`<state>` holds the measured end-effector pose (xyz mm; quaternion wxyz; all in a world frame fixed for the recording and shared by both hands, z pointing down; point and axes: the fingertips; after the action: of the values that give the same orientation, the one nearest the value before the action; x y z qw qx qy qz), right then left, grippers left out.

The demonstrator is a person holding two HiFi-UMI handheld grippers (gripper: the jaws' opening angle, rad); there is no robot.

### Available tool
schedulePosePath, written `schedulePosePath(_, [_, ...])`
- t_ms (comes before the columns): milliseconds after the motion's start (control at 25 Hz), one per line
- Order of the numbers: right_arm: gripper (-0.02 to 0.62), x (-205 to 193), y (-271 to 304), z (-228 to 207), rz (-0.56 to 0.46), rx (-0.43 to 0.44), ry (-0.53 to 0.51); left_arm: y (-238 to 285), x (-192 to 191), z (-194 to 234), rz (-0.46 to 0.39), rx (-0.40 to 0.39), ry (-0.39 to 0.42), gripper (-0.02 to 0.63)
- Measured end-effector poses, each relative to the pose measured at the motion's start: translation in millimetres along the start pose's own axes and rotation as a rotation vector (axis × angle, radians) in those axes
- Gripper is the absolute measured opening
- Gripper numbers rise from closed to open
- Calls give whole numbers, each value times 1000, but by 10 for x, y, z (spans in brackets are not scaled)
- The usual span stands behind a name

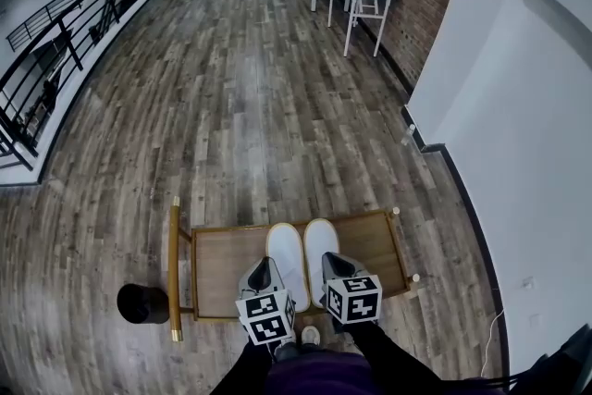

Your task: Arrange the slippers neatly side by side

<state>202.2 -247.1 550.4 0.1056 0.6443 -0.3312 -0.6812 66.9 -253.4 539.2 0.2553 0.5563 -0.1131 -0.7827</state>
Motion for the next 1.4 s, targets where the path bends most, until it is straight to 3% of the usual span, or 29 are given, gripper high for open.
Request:
schedulePosePath(440, [-2, -35, -3, 4, 9, 14, -7, -47, -10, -51, -4, -14, 47, 0])
schedulePosePath(1400, [-3, 22, 11, 84, -6, 6, -3, -101, 2, -18, -3, -25, 58, 0])
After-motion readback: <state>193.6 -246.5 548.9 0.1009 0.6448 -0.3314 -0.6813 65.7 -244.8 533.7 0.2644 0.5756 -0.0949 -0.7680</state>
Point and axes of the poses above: the fingertips, and each gripper's own axes: y forward along the fingers, z to its left, x out of its top, and after that the axes turned 10 degrees about -y, right-handed
